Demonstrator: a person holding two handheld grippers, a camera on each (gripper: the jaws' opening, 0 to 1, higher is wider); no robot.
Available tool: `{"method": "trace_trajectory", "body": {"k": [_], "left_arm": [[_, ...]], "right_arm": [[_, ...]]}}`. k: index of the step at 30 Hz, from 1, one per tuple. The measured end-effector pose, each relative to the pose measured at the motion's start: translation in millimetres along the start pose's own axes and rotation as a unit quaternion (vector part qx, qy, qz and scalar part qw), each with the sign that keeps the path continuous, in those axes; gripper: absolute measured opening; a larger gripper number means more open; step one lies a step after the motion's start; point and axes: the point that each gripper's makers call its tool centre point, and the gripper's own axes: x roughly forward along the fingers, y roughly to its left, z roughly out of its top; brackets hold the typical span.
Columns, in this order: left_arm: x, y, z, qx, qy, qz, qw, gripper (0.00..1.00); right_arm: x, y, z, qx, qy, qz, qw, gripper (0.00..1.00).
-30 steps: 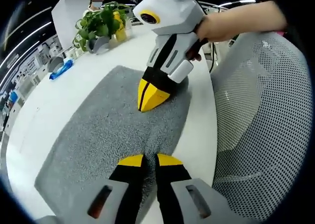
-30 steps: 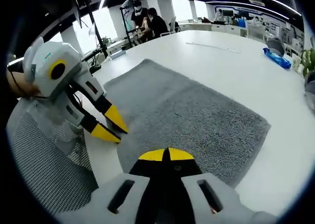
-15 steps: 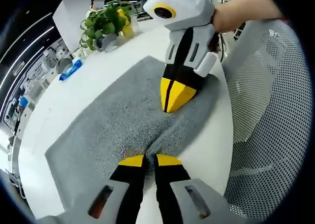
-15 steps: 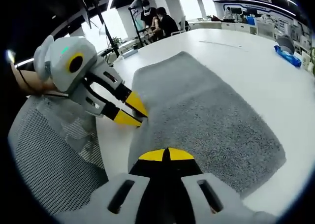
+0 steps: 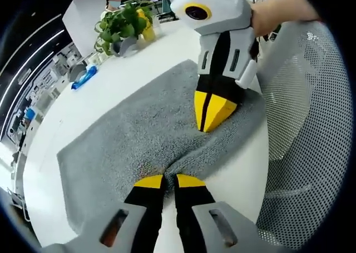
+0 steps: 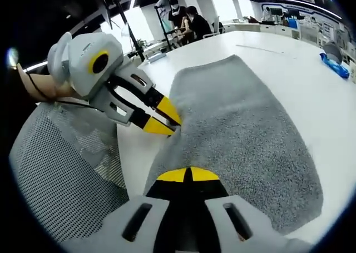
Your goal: Fold the towel on the table until its edges align and the towel forms a compact rectangular stack.
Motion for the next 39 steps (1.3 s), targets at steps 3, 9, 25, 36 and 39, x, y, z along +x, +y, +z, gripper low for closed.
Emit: {"method": "trace_trajectory", "body": {"k": [3, 9, 25, 36, 39], "left_arm": [[0, 0.3, -0.6, -0.017, -0.004, -0.002, 0.9998, 0.07], [-4, -1.0, 2.7, -0.064, 0.000, -0.006, 0.9979, 0.07], [-4, -64.6, 40.4, -0.059, -0.066, -0.143, 0.9857, 0.06], [-1, -66.4, 14.7, 0.009, -0.011, -0.133, 0.9910, 0.01], [0, -62.9, 14.6, -0.008, -0.012, -0.134, 0.9908, 0.01]], "right_arm": [[0, 0, 0.5, 0.002, 0.006, -0.001, 1.0000, 0.00], [-1, -1, 2.7, 0.007, 0.019, -0.002, 0.9998, 0.00], [-17, -36, 29.9, 0.054, -0.068, -0.070, 0.9938, 0.00], [-7, -35, 8.8, 0.009, -0.020, -0.077, 0.9968, 0.00], [-6, -35, 8.6, 0.007, -0.020, -0.078, 0.9967, 0.00]]}}
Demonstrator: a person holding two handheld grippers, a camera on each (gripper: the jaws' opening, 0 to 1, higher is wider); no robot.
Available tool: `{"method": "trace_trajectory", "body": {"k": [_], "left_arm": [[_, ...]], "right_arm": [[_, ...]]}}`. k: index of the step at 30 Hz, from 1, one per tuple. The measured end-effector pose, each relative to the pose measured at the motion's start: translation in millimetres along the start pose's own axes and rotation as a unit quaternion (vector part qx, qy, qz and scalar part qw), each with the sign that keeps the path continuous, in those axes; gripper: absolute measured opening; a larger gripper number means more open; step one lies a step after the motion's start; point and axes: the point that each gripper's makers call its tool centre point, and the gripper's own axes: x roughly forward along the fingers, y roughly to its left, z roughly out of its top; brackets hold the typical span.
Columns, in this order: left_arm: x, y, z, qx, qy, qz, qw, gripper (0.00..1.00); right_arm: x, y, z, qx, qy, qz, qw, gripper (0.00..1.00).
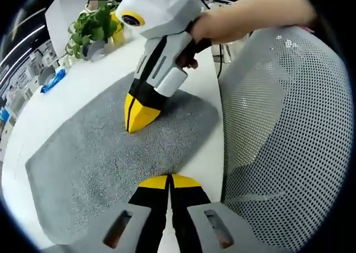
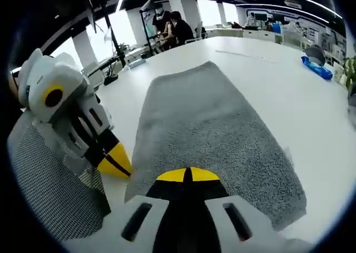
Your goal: Fold the towel on the table until its edges align and the towel forms a compact rectangular stack.
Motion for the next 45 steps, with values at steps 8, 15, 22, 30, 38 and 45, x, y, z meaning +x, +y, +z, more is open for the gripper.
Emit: {"method": "trace_trajectory", "body": {"k": [8, 15, 22, 30, 38, 45], "left_arm": [[-4, 0.6, 21.3, -0.028, -0.049, -0.008, 0.9984, 0.01], [-7, 18.7, 32.6, -0.027, -0.089, 0.035, 0.9951, 0.09], [2, 17.0, 19.8, -0.023, -0.059, 0.039, 0.9972, 0.07], [2, 22.0, 15.6, 0.019, -0.030, 0.066, 0.9972, 0.03], [-1, 30.5, 10.2, 0.006, -0.022, 0.078, 0.9967, 0.03], [-5, 37.8, 5.7, -0.002, -0.016, 0.090, 0.9958, 0.02]], "right_arm": [[-1, 0, -0.4, 0.010, -0.006, 0.000, 0.9999, 0.00], [0, 0, -0.1, 0.015, -0.009, 0.002, 0.9998, 0.00], [0, 0, -0.2, 0.015, -0.010, 0.004, 0.9998, 0.00], [0, 1, -0.5, 0.020, -0.015, 0.003, 0.9997, 0.00], [2, 3, 0.6, 0.031, -0.023, 0.010, 0.9992, 0.00], [3, 6, 1.5, 0.028, -0.025, 0.014, 0.9992, 0.00]]}}
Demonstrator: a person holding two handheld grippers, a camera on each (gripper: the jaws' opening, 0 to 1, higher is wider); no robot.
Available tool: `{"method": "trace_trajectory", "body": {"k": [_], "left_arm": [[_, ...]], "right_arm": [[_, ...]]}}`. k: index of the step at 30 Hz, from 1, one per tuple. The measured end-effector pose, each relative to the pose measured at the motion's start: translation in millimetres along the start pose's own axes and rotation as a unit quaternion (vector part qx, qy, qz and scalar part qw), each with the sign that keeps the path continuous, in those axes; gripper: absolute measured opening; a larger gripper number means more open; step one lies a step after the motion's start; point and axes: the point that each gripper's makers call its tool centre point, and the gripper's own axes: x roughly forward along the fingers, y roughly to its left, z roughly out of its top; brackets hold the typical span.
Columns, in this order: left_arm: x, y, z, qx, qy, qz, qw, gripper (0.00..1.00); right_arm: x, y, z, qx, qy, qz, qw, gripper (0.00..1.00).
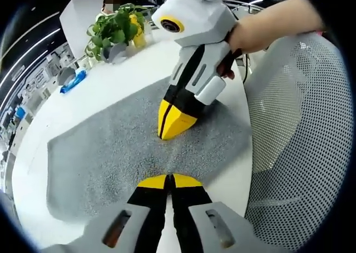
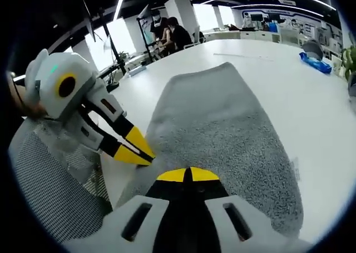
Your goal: Fold the towel on the table until its edges align and the towel forms a compact rectangular stack.
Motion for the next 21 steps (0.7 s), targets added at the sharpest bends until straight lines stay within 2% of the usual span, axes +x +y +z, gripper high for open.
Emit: {"method": "trace_trajectory", "body": {"k": [11, 16, 21], "left_arm": [[-3.0, 7.9, -5.9, -0.011, 0.008, 0.015, 0.9998, 0.02], [-3.8, 10.1, -7.6, -0.035, 0.006, 0.012, 0.9993, 0.02], [-4.0, 10.7, -8.7, -0.035, 0.009, 0.016, 0.9992, 0.02]], "right_arm": [[3.5, 6.5, 0.9, -0.007, 0.001, 0.011, 0.9999, 0.00], [4.4, 7.6, 0.9, -0.011, 0.002, 0.010, 0.9999, 0.00], [5.1, 9.0, 0.8, -0.013, 0.001, 0.013, 0.9998, 0.00]]}}
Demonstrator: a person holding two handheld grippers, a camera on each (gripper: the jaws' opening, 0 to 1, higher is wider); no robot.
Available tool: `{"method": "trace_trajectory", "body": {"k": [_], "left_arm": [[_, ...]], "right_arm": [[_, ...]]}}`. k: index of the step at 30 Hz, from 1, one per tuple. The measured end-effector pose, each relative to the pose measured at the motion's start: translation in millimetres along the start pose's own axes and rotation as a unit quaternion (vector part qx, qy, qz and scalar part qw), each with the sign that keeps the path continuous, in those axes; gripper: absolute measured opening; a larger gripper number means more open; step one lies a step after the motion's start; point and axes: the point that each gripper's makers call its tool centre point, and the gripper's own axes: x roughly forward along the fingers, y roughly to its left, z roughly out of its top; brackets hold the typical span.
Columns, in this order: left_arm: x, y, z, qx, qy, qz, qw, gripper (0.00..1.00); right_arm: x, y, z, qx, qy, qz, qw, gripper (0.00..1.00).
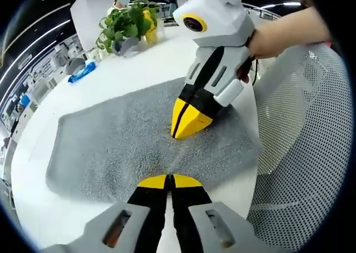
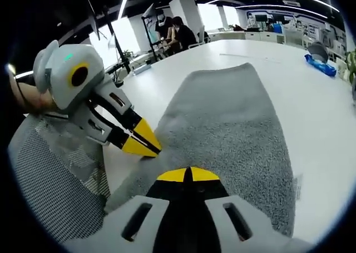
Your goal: Fold the towel on the table until its edges align and the towel forms a compact rectangular stack.
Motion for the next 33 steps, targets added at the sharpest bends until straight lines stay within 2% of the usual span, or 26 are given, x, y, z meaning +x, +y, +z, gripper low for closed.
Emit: {"method": "trace_trajectory", "body": {"k": [4, 6, 8, 23, 25, 28, 33], "left_arm": [[-1.1, 2.2, -1.8, -0.004, 0.003, 0.004, 1.0000, 0.02], [-1.2, 3.1, -2.3, -0.005, 0.003, 0.005, 1.0000, 0.02], [-1.5, 4.0, -2.8, -0.004, 0.005, 0.008, 1.0000, 0.02], [-2.1, 6.5, -4.4, -0.005, 0.006, 0.013, 0.9999, 0.02], [-2.0, 6.3, -4.2, 0.001, 0.005, 0.013, 0.9999, 0.02], [-2.1, 4.3, -3.2, 0.038, -0.003, 0.007, 0.9992, 0.02], [-2.2, 3.6, -3.3, 0.031, 0.003, 0.012, 0.9994, 0.02]], "right_arm": [[1.1, 4.8, -0.4, -0.019, 0.004, 0.005, 0.9998, 0.00], [1.9, 5.6, -0.4, -0.067, 0.013, -0.002, 0.9977, 0.00], [3.2, 7.4, -0.2, -0.095, 0.017, -0.007, 0.9953, 0.00], [3.9, 7.2, 0.8, -0.086, 0.013, -0.004, 0.9962, 0.00], [3.9, 6.9, 0.6, -0.082, 0.010, -0.004, 0.9965, 0.00], [3.8, 7.4, 0.4, -0.074, 0.008, -0.004, 0.9972, 0.00], [4.0, 7.0, 0.2, -0.075, 0.007, -0.004, 0.9972, 0.00]]}}
